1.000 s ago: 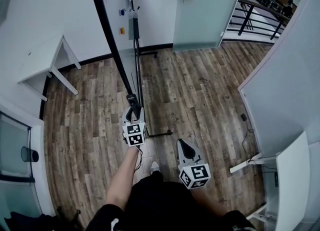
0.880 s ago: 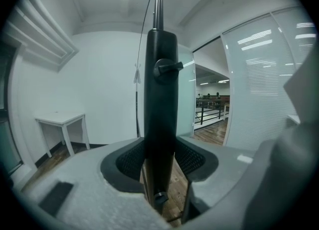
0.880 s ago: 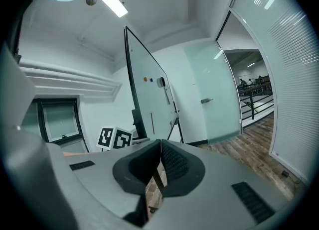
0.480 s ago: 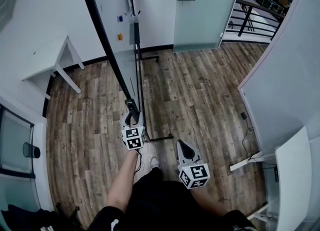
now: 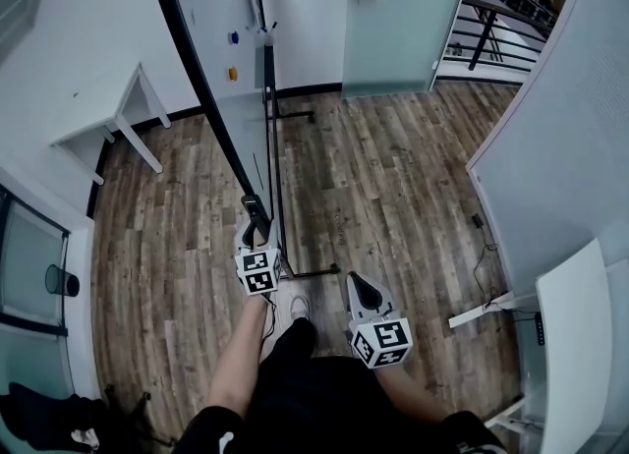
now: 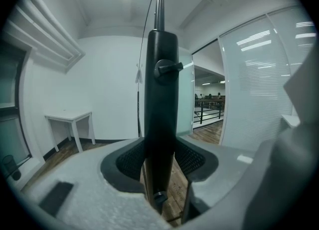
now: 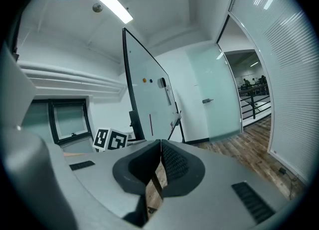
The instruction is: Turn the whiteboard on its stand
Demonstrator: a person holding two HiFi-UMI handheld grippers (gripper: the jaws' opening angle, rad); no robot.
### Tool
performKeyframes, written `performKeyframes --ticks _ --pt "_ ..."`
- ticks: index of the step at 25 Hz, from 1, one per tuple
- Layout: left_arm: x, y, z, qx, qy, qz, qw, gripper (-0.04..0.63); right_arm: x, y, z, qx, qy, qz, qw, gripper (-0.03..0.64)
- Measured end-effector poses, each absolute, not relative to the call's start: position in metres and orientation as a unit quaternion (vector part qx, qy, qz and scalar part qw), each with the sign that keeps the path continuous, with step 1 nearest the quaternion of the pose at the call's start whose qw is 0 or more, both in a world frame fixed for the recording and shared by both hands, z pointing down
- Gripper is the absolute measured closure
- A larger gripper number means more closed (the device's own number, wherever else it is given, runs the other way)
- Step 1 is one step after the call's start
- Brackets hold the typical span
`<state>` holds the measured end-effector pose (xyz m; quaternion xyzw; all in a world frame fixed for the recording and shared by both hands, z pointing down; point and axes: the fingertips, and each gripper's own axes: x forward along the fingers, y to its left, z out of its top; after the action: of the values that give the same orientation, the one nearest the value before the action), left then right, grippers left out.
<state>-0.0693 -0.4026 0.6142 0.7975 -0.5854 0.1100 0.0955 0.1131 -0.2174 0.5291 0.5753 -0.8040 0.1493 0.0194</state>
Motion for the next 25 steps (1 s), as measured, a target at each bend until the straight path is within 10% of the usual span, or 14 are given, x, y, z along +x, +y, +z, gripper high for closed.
performKeyframes --ticks 13,15,25 --pt "-0.069 -0.319 0.615 0.789 -0.598 0.093 0.104 0.427 0.121 -0.139 0.534 0.544 -0.826 0.145 0.030 0.603" --pt "-0.077 -0.306 0.618 0.780 -0.611 0.081 0.105 0.584 0.122 -0.130 0.534 0.541 -0.828 0.145 0.033 0.603" --pt "-0.074 -0.270 0.603 0.782 -0.616 0.064 0.069 0.583 0.129 -0.108 0.543 0.530 -0.832 0.157 0.049 0.603"
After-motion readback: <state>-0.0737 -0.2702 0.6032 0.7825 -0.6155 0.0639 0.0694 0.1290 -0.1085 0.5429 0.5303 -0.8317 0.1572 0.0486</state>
